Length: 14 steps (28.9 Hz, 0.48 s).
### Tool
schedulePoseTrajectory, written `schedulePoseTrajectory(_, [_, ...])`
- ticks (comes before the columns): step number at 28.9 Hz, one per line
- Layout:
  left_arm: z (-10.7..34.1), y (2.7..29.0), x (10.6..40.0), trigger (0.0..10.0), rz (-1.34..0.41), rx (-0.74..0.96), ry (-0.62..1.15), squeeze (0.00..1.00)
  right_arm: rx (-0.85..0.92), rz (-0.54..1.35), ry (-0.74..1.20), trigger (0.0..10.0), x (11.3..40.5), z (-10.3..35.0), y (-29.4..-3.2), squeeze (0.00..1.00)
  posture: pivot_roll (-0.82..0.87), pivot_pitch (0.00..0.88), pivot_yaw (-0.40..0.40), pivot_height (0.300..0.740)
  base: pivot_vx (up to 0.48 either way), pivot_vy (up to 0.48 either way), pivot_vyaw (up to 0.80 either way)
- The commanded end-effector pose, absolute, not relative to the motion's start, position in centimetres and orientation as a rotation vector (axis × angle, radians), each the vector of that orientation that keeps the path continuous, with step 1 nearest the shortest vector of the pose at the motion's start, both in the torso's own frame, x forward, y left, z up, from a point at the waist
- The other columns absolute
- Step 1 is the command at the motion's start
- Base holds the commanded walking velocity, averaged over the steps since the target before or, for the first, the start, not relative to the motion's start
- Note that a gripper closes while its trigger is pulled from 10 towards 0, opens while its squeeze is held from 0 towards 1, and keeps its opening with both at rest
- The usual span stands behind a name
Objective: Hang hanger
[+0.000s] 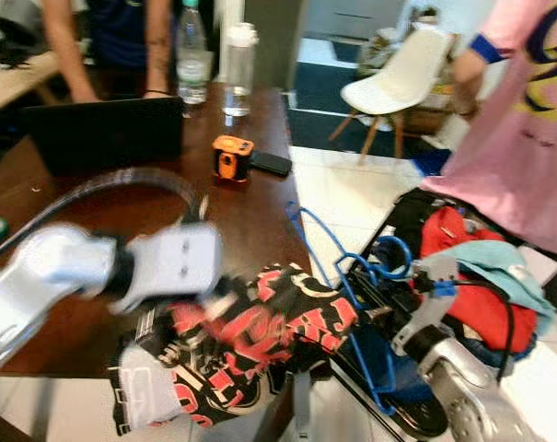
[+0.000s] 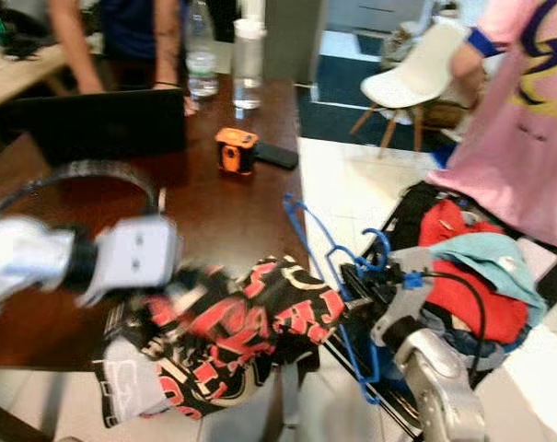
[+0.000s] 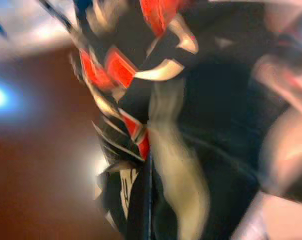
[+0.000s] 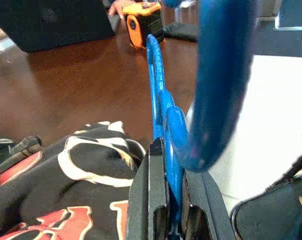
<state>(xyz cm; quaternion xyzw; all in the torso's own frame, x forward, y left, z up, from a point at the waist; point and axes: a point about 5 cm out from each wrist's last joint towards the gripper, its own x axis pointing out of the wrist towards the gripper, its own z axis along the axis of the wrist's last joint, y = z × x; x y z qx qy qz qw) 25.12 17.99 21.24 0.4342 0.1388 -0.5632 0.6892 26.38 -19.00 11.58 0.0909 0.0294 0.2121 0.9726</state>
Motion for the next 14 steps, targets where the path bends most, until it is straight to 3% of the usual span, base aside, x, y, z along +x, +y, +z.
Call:
schedulePoseTrajectory(1, [20.5, 18.8, 24.9, 10.0, -1.249, 1.015, 0.402, 0.00, 0.177, 0.417, 0.064, 10.0, 26.2, 11.6, -19.4, 0.00, 0.06, 0.052, -0.101, 0.740, 0.000, 0.000, 0.00])
schedulePoseTrajectory(2, [19.3, 20.5, 24.9, 10.0, -1.196, 1.051, 0.526, 1.00, 0.177, 0.415, 0.065, 10.0, 26.2, 11.6, -19.5, 0.00, 0.06, 0.054, -0.099, 0.740, 0.000, 0.000, 0.00])
schedulePoseTrajectory(14, [19.7, 23.5, 25.0, 10.0, -1.062, 1.107, 0.638, 1.00, 0.179, 0.415, 0.066, 10.0, 26.1, 11.6, -19.4, 0.00, 0.06, 0.058, -0.096, 0.740, 0.000, 0.000, 0.00])
